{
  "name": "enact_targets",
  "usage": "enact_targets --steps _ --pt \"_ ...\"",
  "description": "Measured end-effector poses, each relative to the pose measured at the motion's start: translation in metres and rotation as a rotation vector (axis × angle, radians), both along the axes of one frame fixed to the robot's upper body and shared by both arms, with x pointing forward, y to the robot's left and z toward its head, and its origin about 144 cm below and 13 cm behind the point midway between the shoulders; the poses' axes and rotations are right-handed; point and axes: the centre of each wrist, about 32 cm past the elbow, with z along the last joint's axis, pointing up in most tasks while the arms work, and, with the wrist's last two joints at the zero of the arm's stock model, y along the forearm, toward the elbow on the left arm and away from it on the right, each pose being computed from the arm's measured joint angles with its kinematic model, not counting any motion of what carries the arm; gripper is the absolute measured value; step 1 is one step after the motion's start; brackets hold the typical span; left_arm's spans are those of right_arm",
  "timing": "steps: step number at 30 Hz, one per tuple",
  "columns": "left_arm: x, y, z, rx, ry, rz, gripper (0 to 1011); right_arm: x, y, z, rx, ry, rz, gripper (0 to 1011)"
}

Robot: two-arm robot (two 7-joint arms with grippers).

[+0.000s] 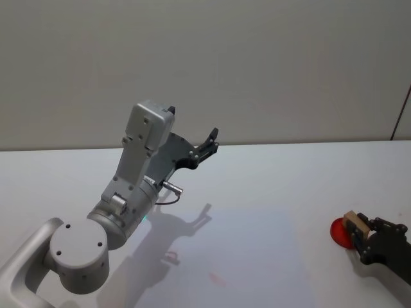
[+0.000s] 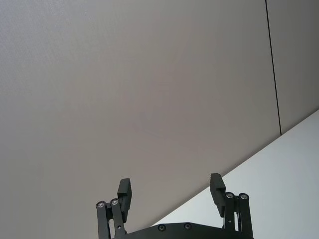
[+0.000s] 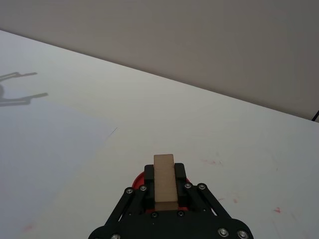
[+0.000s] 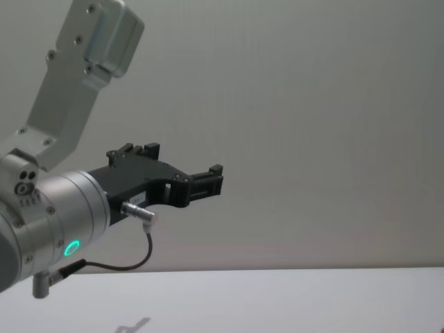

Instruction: Use the one hand to pick up the stamp and affix it onto the A4 paper.

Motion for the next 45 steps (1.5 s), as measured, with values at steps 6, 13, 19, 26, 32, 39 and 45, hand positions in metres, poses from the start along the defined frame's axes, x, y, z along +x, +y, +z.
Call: enact_targets --steps 6,13,19,26,32,39,45 --pt "0.0000 0.0000 0.0000 0.000 0.000 0.000 1001 0.0021 0.0001 -0.0012 -0.003 0.001 -0.003 219" --pt "0.0000 0.0000 0.0000 0.000 0.000 0.000 1001 0.0048 -0.0003 -0.0023 -0.006 0.001 -0.008 219" --pt "0.0000 0.0000 0.0000 0.000 0.000 0.000 1001 0.0070 -0.0007 -0.0027 -0.009 0.000 -0.011 219" --pt "0.0000 0.0000 0.0000 0.000 0.000 0.000 1001 0.0082 -0.0011 -0.0029 -0.013 0.005 -0.012 219" --pt "0.0000 0.0000 0.0000 0.000 0.000 0.000 1001 0.0083 -0.0015 -0.0027 -0.017 0.011 -0.008 219" --pt "0.0000 0.0000 0.0000 0.000 0.000 0.000 1001 0.0076 -0.0015 -0.0017 -0.023 0.020 -0.001 219" --pt "0.0000 0.0000 0.0000 0.000 0.000 0.000 1001 0.0068 -0.0010 -0.0009 -0.024 0.023 0.003 330"
